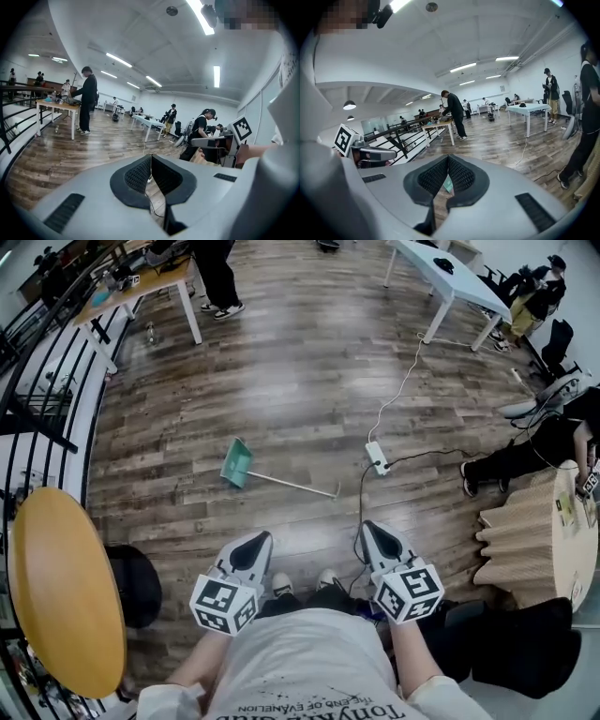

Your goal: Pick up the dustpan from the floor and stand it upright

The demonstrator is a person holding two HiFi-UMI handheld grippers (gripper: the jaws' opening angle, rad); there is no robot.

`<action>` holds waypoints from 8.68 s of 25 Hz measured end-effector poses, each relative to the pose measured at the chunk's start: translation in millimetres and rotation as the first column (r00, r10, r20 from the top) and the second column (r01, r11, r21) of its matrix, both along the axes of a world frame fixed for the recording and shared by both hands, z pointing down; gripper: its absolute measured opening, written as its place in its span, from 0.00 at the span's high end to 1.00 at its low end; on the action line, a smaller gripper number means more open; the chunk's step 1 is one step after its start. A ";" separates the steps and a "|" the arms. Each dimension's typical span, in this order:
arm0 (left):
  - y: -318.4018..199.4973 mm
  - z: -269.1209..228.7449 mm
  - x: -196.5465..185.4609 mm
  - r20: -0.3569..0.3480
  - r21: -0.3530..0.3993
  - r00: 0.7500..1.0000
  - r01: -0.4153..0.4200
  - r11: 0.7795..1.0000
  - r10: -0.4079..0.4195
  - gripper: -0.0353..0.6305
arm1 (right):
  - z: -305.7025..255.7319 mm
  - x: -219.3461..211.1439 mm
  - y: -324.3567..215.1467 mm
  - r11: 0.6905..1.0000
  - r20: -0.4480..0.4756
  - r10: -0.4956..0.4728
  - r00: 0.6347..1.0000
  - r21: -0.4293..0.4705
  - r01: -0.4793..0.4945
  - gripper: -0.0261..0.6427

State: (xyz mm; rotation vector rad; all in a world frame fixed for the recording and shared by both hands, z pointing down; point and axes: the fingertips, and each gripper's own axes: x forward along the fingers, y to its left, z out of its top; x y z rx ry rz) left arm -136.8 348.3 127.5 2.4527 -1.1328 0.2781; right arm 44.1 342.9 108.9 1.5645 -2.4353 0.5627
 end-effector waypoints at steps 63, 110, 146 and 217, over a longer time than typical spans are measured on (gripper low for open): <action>-324.8 107.2 115.3 0.075 -0.135 0.990 -0.112 0.985 0.122 0.91 | 189.8 126.3 -301.7 0.976 -0.020 -0.027 0.999 -0.217 0.022 0.92; -448.4 633.4 124.7 0.171 -0.203 0.967 -0.151 0.967 0.187 0.91 | 970.5 118.1 -291.9 0.714 -0.342 -0.595 0.727 -0.640 0.283 0.79; -396.9 455.2 79.8 0.079 -0.338 0.989 -0.092 0.936 0.126 0.91 | 773.8 145.5 -255.8 0.306 -0.264 -0.932 0.250 -0.941 0.147 0.83; -334.7 576.0 157.5 0.406 -0.239 0.718 -0.513 0.824 0.565 0.80 | 390.1 -51.3 -414.9 0.662 -0.272 -0.728 0.629 -0.516 0.543 0.87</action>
